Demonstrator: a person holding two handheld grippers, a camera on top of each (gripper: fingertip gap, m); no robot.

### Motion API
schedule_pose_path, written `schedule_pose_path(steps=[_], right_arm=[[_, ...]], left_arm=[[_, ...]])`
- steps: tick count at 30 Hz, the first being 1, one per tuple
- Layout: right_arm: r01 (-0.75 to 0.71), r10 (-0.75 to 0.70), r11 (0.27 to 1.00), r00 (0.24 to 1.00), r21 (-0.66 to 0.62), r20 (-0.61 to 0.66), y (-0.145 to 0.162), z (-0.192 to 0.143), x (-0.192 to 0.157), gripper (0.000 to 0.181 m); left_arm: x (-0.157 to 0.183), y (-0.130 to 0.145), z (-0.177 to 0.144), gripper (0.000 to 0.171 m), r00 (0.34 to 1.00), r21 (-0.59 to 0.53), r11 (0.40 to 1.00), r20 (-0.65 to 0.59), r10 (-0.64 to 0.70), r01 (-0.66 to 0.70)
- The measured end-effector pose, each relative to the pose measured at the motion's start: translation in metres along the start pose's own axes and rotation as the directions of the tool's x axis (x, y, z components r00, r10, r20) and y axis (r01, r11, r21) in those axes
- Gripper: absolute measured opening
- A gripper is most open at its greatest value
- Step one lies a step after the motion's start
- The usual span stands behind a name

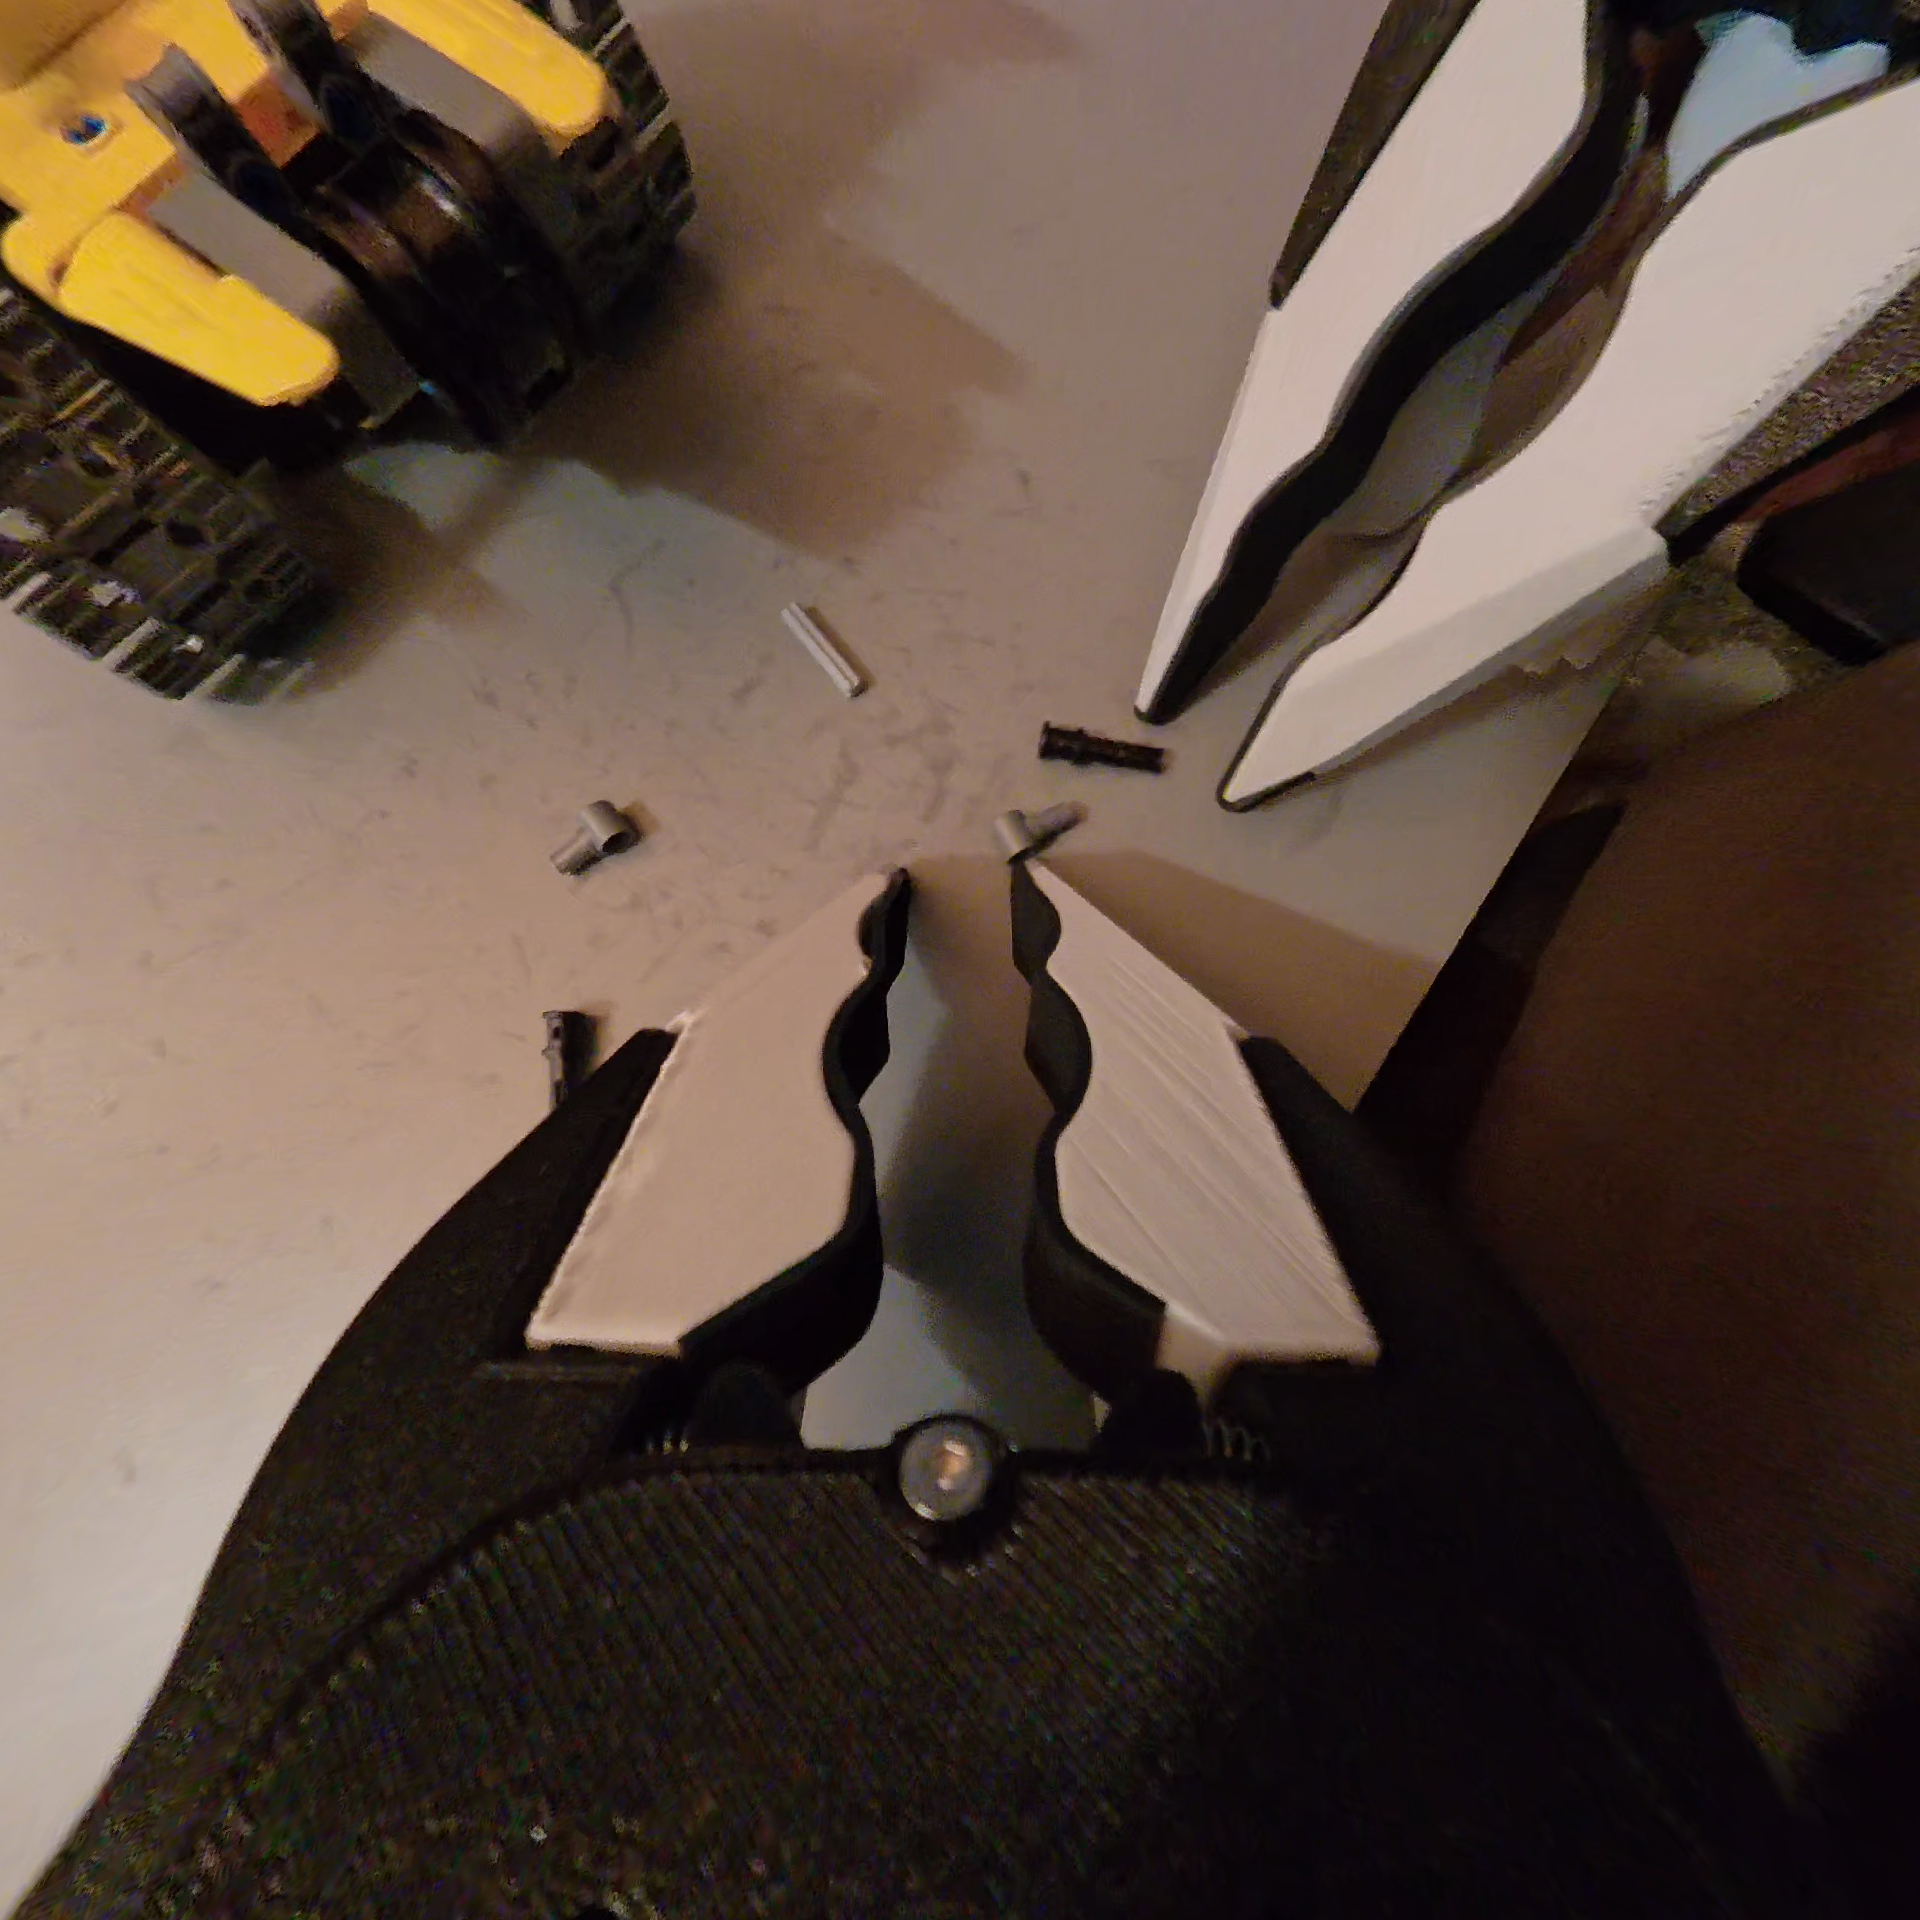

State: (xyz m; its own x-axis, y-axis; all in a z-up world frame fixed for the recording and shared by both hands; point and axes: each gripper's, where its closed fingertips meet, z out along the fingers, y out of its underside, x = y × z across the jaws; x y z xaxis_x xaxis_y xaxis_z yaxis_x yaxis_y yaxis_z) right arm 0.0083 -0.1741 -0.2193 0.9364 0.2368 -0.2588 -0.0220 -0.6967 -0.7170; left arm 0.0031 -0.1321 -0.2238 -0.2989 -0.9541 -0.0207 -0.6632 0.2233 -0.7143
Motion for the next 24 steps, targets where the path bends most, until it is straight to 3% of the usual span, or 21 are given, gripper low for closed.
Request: schedule_pose_path(steps=[10, 14, 16, 20, 24], right_arm=[[0.013, -0.012, 1.0, 0.999, -0.01, 0.052, -0.006, 0.01, -0.014, 0.021], [0.023, -0.024, 0.999, 0.999, 0.025, 0.036, -0.009, 0.003, -0.007, 0.021], [0.04, -0.04, 0.999, 0.999, 0.035, 0.003, -0.01, -0.002, 0.002, 0.021], [0.12, -0.119, 0.993, 0.993, 0.024, -0.017, -0.012, -0.004, 0.019, 0.024], [0.282, -0.283, 0.959, 0.958, 0.018, 0.049, -0.017, -0.001, 0.019, 0.022]], left_arm=[[0.012, -0.003, 0.001, 0.018, 0.999, 0.01, 1.0, -0.044, 0.005, -0.005], [0.009, -0.002, 0.002, 0.001, 1.0, 0.002, 1.0, -0.02, 0.019, -0.019], [0.008, -0.002, 0.002, 0.0, 0.999, -0.002, 1.0, -0.023, 0.022, -0.022], [0.002, -0.002, 0.003, 0.003, 1.0, -0.006, 1.0, -0.011, 0.026, -0.026], [-0.005, -0.003, 0.003, 0.003, 0.999, -0.013, 0.999, 0.026, 0.032, -0.032]])
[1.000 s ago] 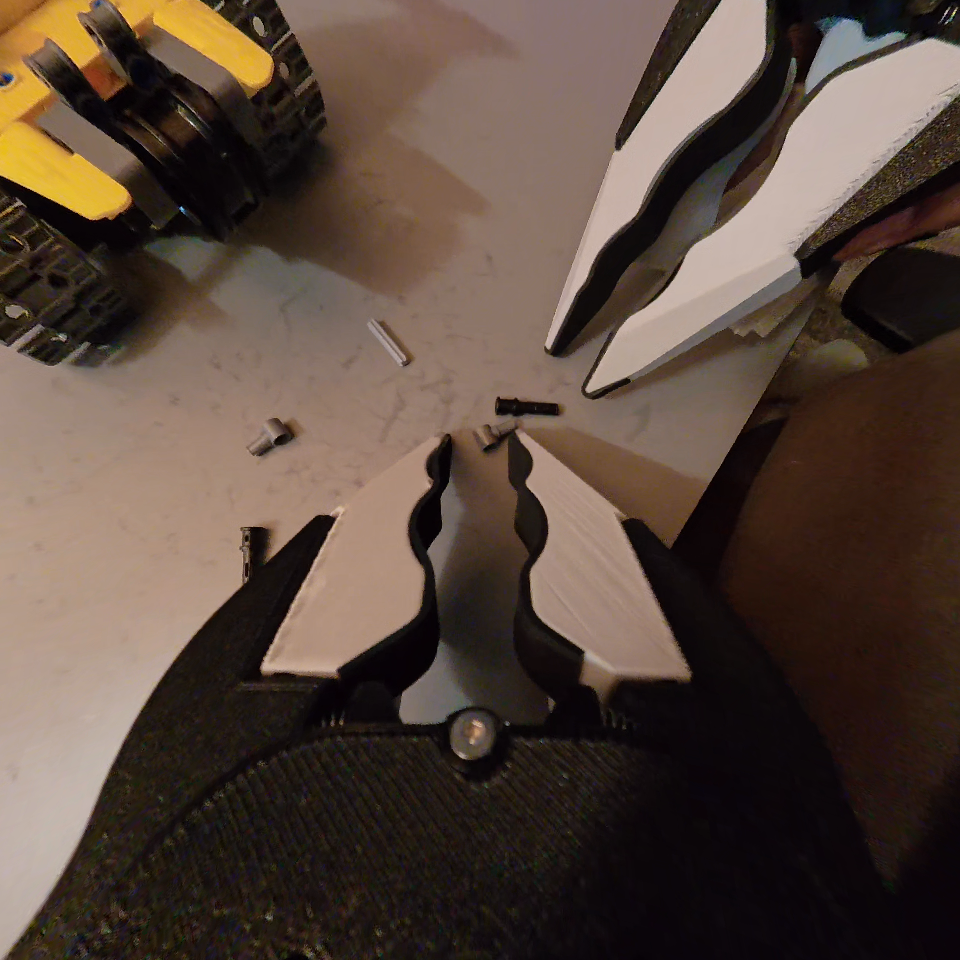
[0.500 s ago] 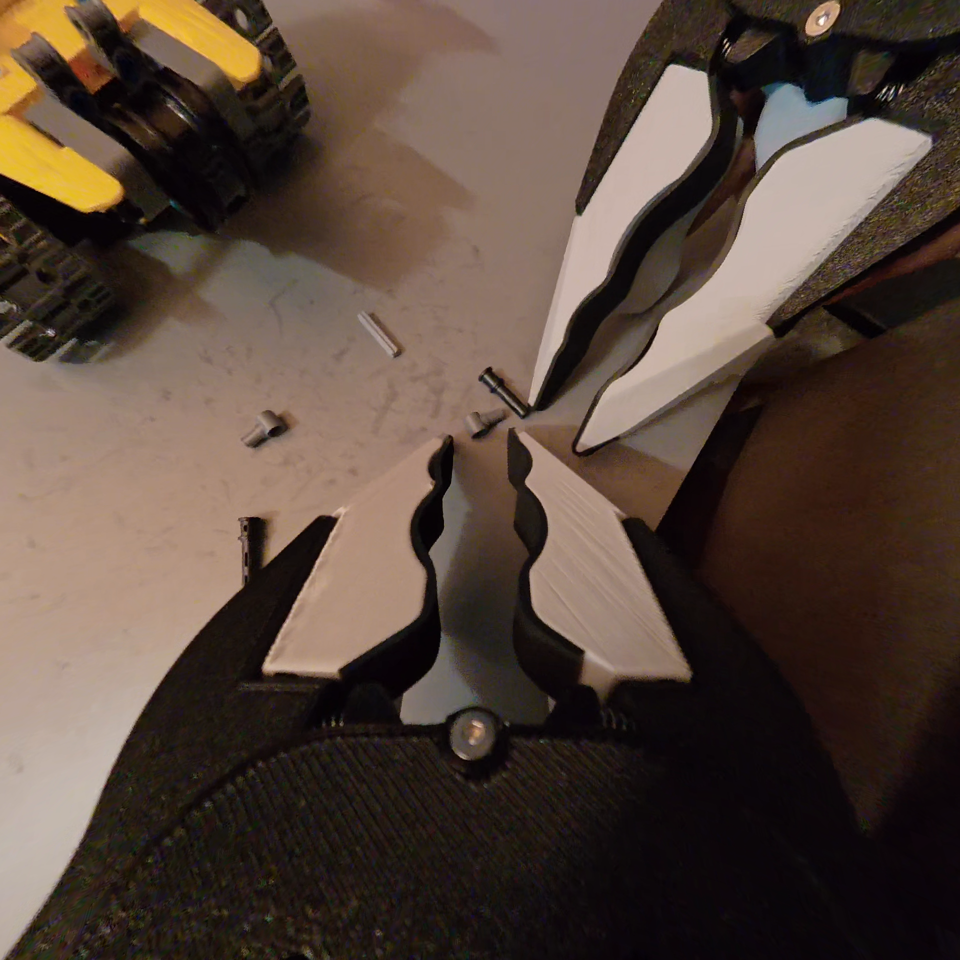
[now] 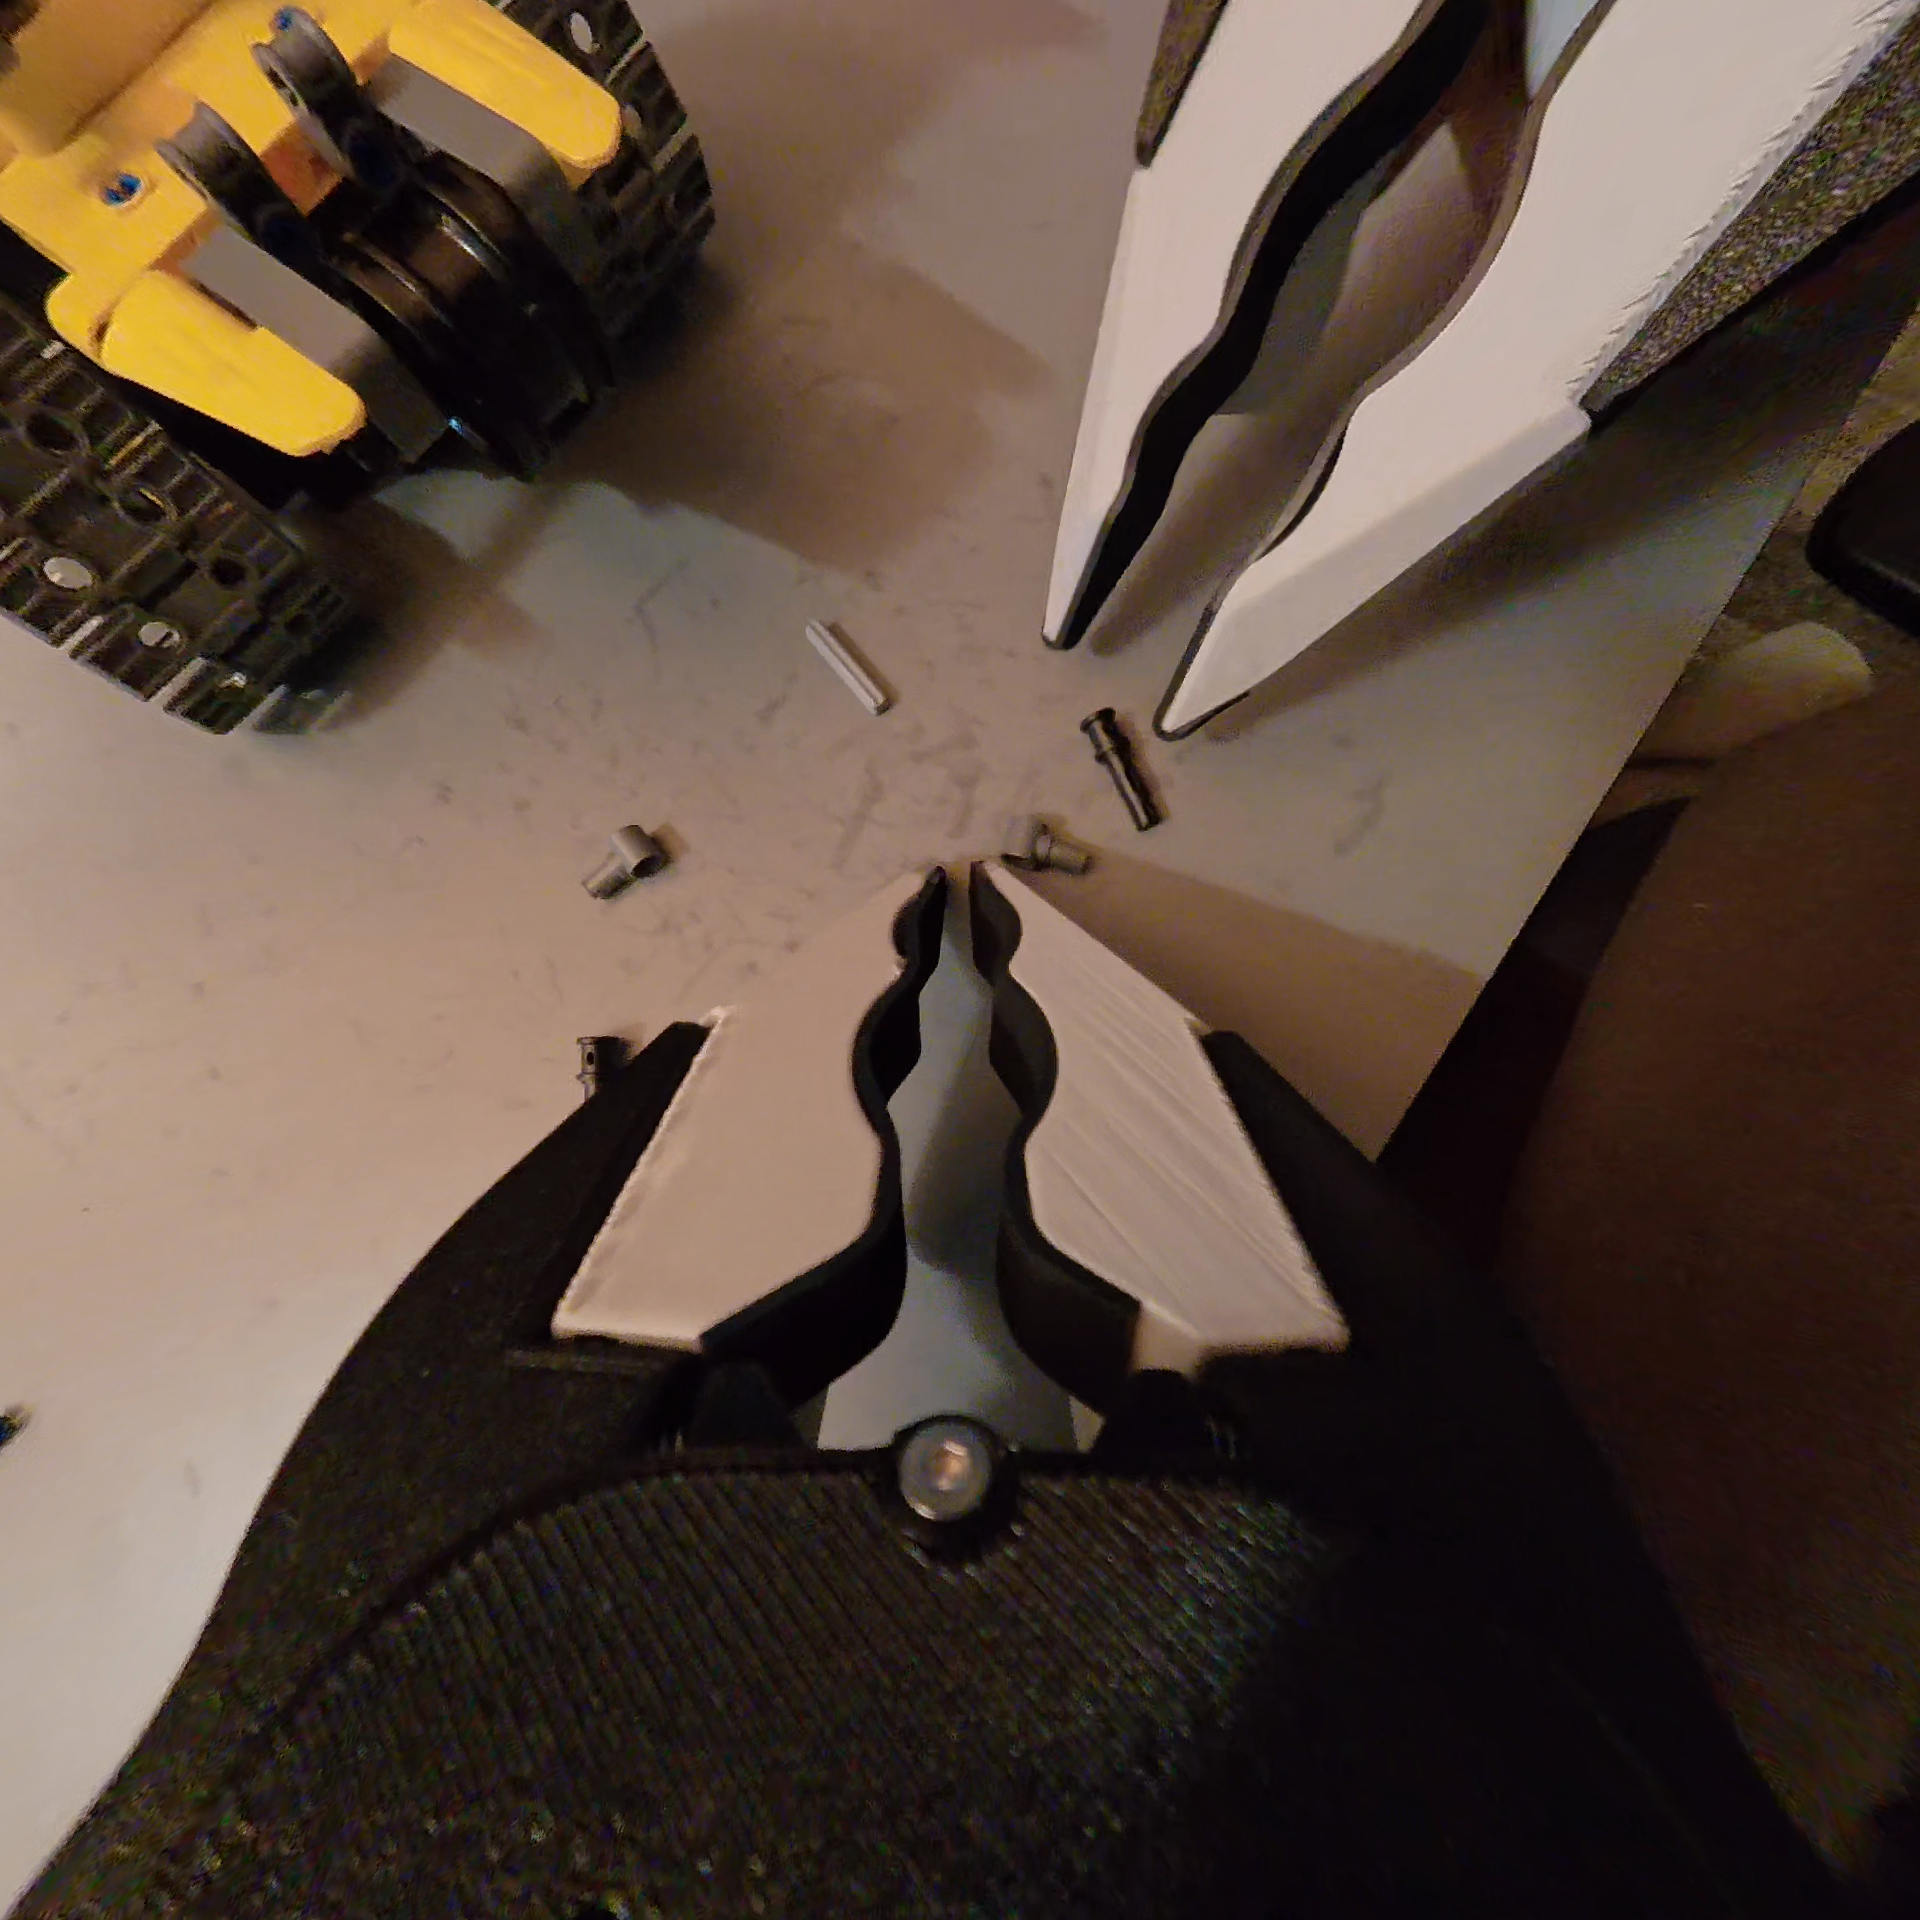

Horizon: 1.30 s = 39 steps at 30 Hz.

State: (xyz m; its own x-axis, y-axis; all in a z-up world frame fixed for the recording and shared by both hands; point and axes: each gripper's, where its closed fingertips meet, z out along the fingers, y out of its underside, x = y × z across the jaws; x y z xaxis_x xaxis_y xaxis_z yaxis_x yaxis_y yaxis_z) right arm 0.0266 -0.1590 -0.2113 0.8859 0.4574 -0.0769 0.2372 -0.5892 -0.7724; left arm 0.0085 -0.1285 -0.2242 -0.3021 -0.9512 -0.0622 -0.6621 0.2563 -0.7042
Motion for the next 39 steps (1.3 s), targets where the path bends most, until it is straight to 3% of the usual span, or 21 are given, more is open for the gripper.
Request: schedule_pose_path(steps=[8, 16, 21, 26, 33, 39], right_arm=[[0.271, -0.269, 0.962, 0.942, 0.017, 0.2, -0.001, 0.002, -0.011, 0.02], [0.37, -0.35, 0.929, 0.901, -0.032, 0.258, 0.004, 0.015, -0.01, 0.021], [0.373, -0.354, 0.927, 0.902, -0.032, 0.249, 0.005, 0.013, -0.009, 0.01], [0.353, -0.336, 0.935, 0.916, -0.04, 0.219, 0.008, 0.009, -0.004, 0.009], [0.322, -0.313, 0.946, 0.937, -0.04, 0.153, 0.007, 0.005, 0.01, 0.009], [0.334, -0.329, 0.941, 0.941, -0.05, 0.085, 0.004, 0.01, 0.017, 0.009]], left_arm=[[0.016, -0.004, -0.005, 0.033, 0.99, 0.032, 0.999, -0.136, 0.04, -0.036], [0.017, -0.005, 0.003, 0.019, 0.984, 0.008, 1.0, -0.177, 0.029, -0.028], [0.016, -0.005, 0.003, 0.015, 0.983, 0.01, 1.0, -0.181, 0.025, -0.023], [0.023, -0.008, 0.0, 0.024, 0.978, 0.028, 1.0, -0.21, 0.009, -0.003], [0.006, -0.007, 0.006, 0.032, 1.0, 0.005, 1.0, -0.016, 0.002, -0.002], [0.011, -0.006, 0.006, 0.032, 1.0, -0.002, 1.0, -0.022, -0.015, 0.015]])
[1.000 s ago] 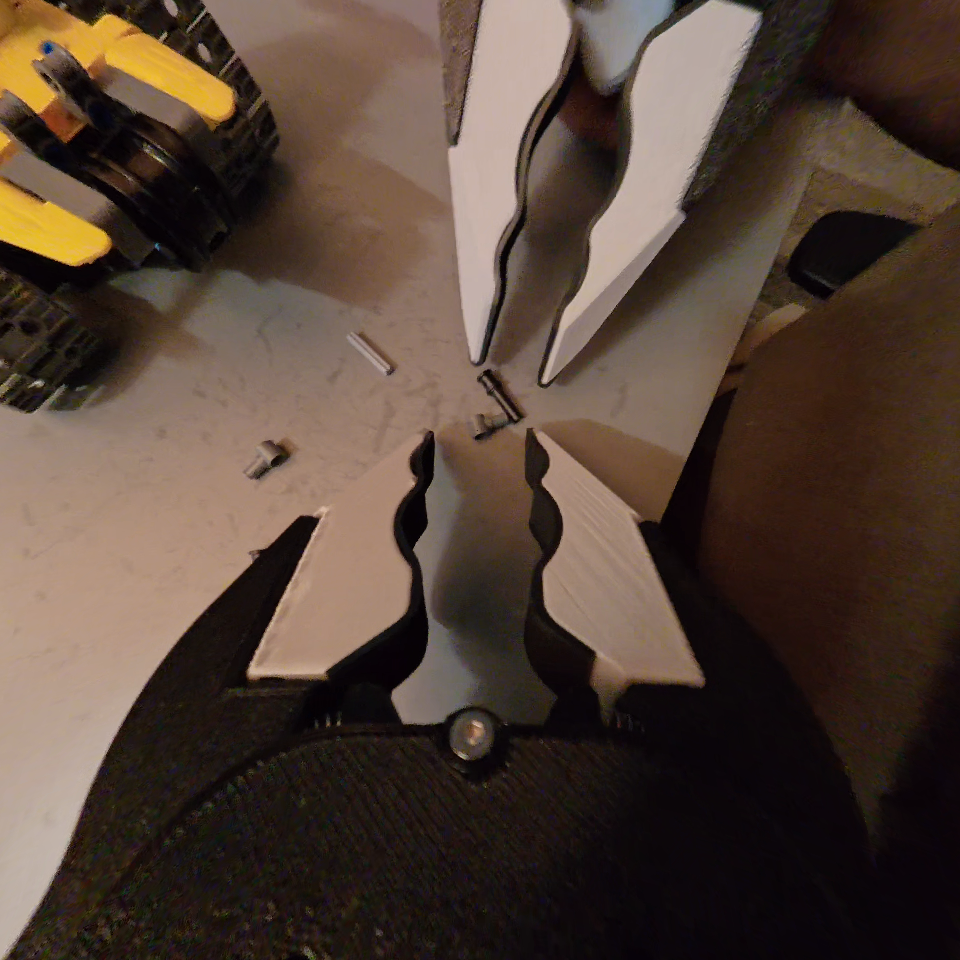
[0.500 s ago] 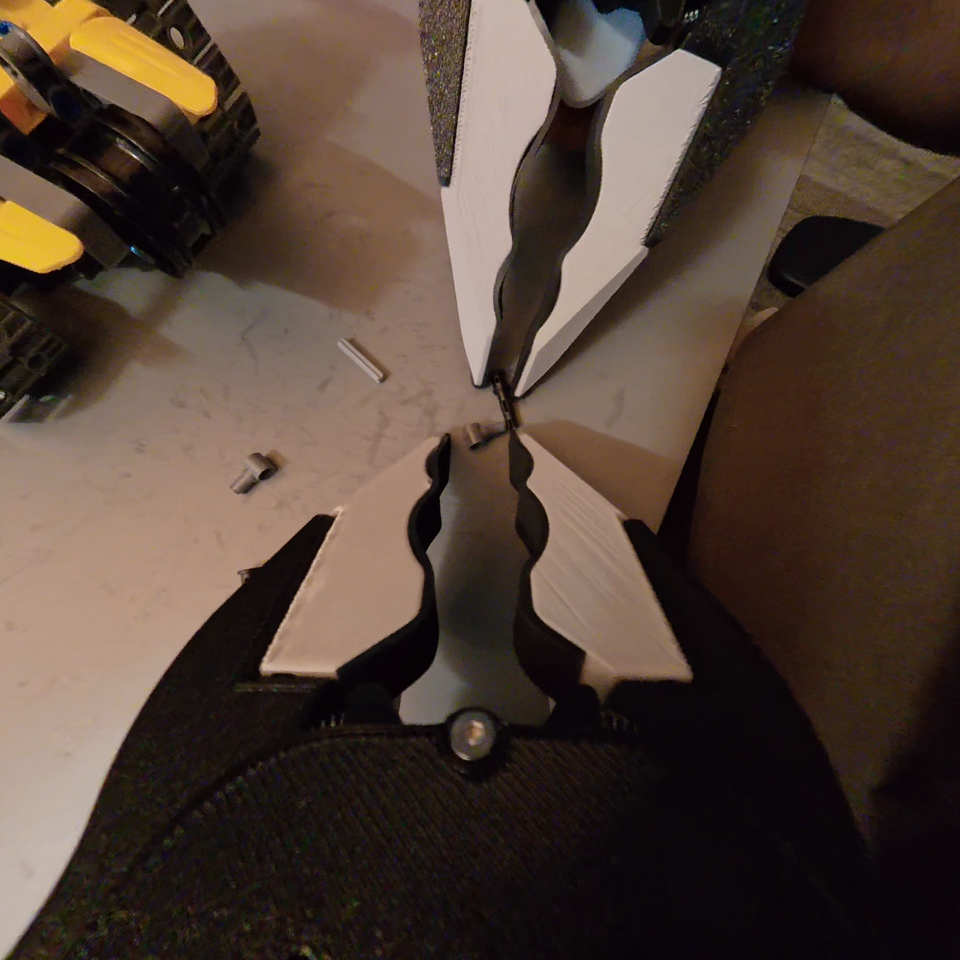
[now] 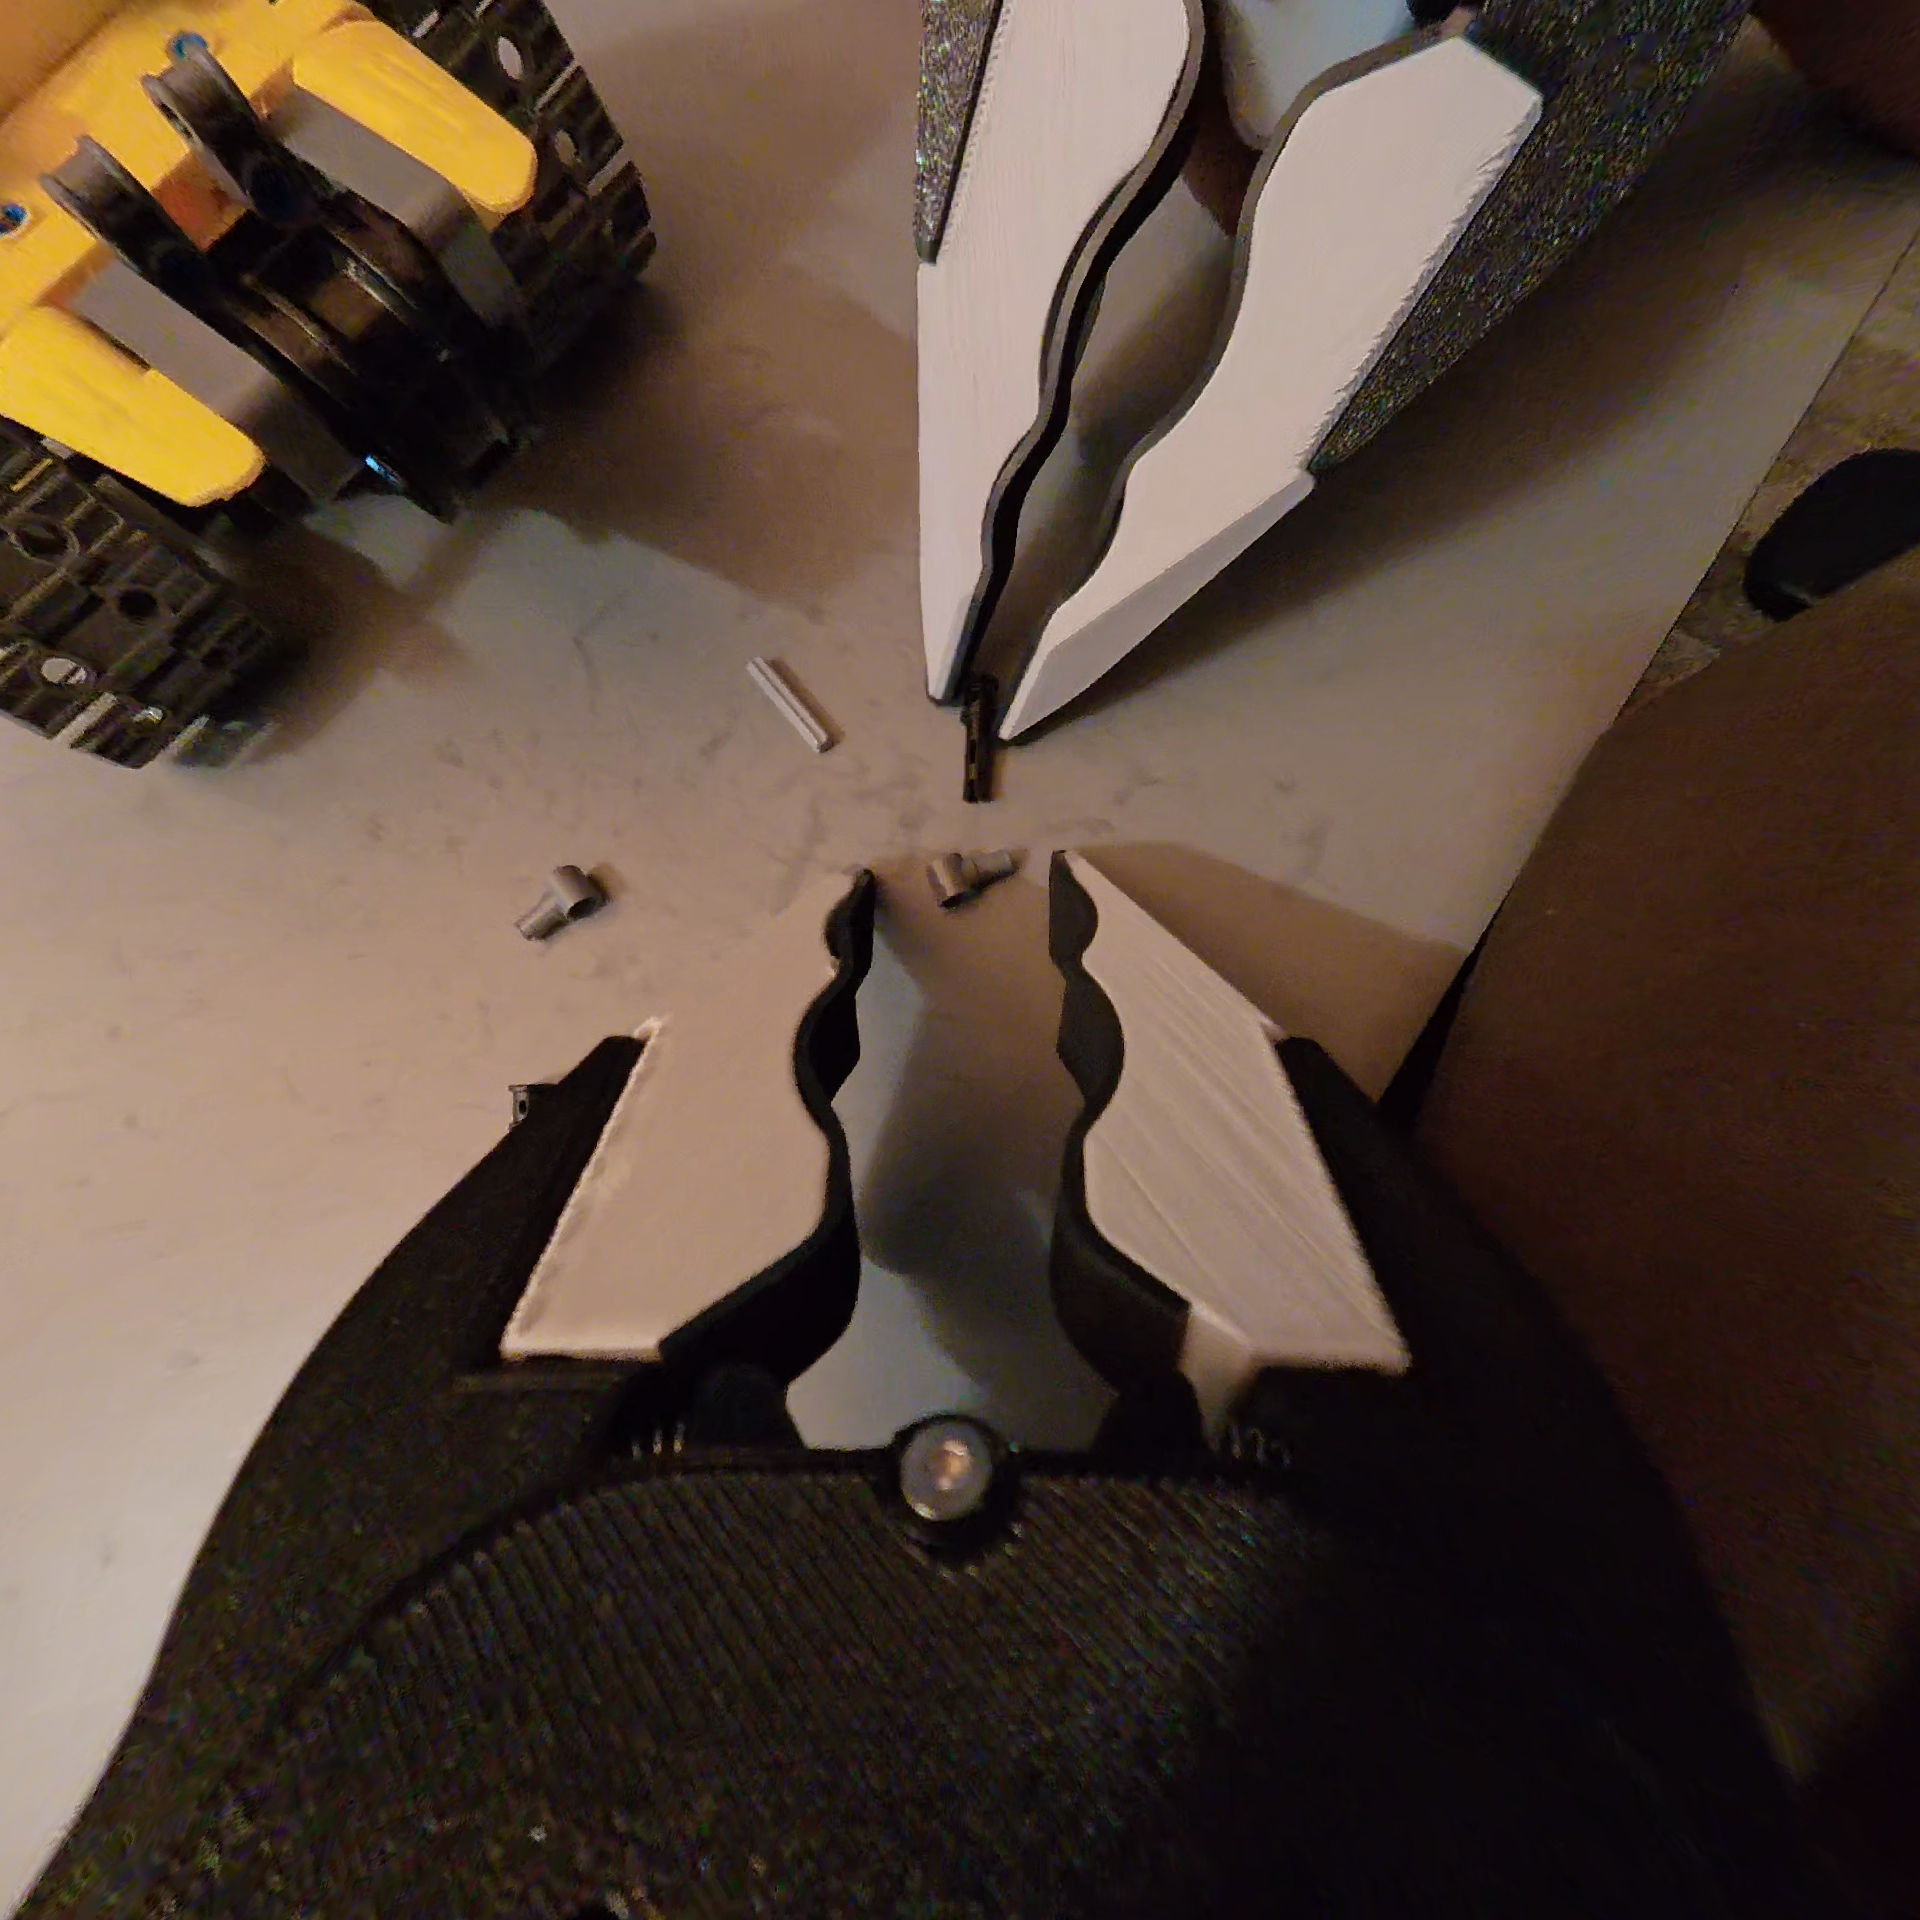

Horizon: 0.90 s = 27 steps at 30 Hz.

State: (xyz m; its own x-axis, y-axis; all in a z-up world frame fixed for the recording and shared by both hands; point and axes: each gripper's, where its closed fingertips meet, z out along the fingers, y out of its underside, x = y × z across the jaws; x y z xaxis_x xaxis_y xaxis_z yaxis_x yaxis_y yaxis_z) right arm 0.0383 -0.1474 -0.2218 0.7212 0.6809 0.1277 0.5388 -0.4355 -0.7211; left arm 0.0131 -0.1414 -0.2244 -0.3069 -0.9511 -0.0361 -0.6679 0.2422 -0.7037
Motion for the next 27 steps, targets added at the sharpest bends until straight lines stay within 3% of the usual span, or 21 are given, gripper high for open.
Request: schedule_pose_path(steps=[8, 17, 24, 27], right_arm=[[0.018, -0.018, 1.0, 0.995, -0.003, -0.103, -0.003, 0.002, 0.009, 0.009], [0.018, -0.016, 1.0, 0.995, 0.01, -0.101, -0.005, 0.001, 0.007, 0.009], [0.031, -0.03, 0.999, 0.997, 0.009, -0.064, -0.007, 0.003, -0.001, 0.009], [0.046, -0.046, 0.999, 0.998, 0.01, -0.032, -0.007, 0.004, -0.008, 0.009]], left_arm=[[0.0, 0.0, -0.002, 0.029, 1.0, -0.038, 0.999, 0.019, -0.008, 0.008], [-0.002, 0.0, 0.001, 0.015, 0.995, -0.065, 0.997, 0.083, 0.056, -0.05], [0.009, -0.002, 0.001, 0.014, 0.988, -0.001, 0.988, 0.018, 0.154, -0.154], [0.012, -0.001, -0.001, 0.014, 0.993, 0.042, 0.993, -0.051, 0.109, -0.107]])
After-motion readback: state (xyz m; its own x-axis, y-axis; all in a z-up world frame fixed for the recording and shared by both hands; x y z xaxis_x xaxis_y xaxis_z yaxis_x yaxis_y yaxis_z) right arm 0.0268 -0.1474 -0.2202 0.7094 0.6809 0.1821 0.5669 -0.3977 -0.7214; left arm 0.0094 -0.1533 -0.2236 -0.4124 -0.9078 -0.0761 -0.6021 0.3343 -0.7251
